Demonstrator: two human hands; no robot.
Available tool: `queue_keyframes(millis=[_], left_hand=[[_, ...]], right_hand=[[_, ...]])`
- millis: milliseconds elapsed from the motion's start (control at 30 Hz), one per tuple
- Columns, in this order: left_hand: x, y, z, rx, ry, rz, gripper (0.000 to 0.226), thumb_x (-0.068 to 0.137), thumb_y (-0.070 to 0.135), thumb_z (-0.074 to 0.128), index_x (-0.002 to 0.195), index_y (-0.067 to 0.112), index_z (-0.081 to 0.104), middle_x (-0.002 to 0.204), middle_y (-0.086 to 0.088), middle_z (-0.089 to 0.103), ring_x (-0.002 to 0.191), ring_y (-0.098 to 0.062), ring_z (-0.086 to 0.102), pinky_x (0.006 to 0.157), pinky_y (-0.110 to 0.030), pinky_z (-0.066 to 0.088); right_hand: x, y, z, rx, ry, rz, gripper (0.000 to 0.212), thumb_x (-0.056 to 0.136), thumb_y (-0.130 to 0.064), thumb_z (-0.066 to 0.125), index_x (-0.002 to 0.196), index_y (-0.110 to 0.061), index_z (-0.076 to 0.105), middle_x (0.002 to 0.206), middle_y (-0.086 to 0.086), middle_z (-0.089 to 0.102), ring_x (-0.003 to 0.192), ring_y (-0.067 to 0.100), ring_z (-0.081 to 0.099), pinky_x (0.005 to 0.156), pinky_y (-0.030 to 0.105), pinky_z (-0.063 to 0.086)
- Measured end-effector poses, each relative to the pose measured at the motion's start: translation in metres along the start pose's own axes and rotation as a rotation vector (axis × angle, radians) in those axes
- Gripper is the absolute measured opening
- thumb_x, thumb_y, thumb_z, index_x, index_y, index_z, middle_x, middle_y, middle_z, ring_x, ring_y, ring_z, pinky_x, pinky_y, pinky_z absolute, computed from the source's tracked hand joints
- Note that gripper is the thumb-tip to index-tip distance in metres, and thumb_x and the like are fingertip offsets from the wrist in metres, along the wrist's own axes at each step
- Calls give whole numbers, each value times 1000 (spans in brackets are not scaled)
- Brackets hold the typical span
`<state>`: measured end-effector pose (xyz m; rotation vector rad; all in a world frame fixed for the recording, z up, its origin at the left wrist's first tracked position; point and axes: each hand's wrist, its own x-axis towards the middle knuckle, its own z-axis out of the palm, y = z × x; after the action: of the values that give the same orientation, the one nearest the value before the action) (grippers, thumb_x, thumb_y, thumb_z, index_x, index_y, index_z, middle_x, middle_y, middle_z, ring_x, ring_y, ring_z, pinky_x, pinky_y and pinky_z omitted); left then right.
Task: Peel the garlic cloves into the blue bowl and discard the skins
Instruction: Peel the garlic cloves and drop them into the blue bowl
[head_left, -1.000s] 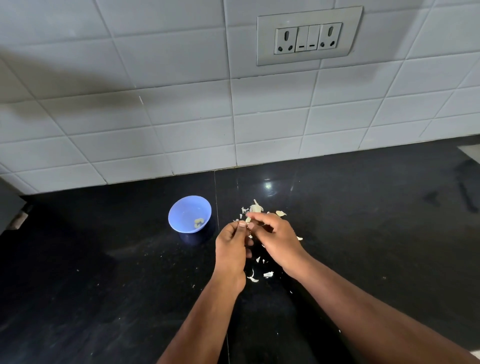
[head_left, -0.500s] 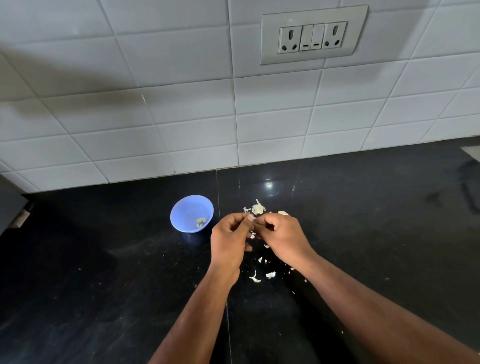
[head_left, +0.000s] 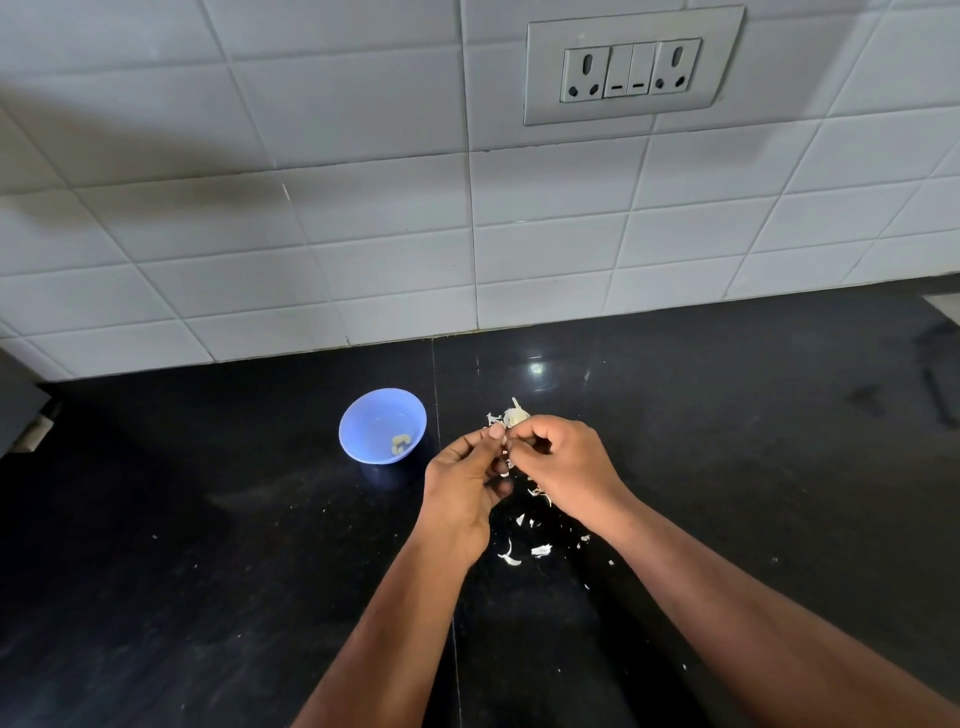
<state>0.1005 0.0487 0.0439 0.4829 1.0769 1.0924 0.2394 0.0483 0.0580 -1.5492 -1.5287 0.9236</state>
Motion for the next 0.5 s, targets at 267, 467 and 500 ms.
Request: queue_keyframes(millis=[267, 467, 500], left_hand=[[-2, -6, -3, 4, -116, 71, 17, 95, 24, 71, 97, 9, 79, 77, -8, 68, 67, -15, 61, 65, -28, 50], [4, -7, -5, 291, 35, 246, 13, 103, 20, 68, 104, 11, 76, 80, -8, 73, 69, -19, 60, 60, -29, 51], [4, -6, -5, 302, 14, 252, 16, 104, 22, 67, 103, 11, 78, 80, -8, 73, 69, -18, 61, 61, -28, 52]], right_hand=[[4, -4, -4, 417, -175, 344, 17, 95, -19, 70, 82, -8, 73, 73, 5, 66, 66, 11, 61, 59, 23, 48], [7, 1, 1, 476, -112, 403, 13, 94, -16, 68, 88, -7, 74, 75, 4, 68, 65, 11, 61, 58, 25, 47], [7, 1, 0, 482, -107, 404, 13, 95, -17, 68, 89, -7, 75, 75, 3, 68, 65, 11, 62, 60, 26, 47]])
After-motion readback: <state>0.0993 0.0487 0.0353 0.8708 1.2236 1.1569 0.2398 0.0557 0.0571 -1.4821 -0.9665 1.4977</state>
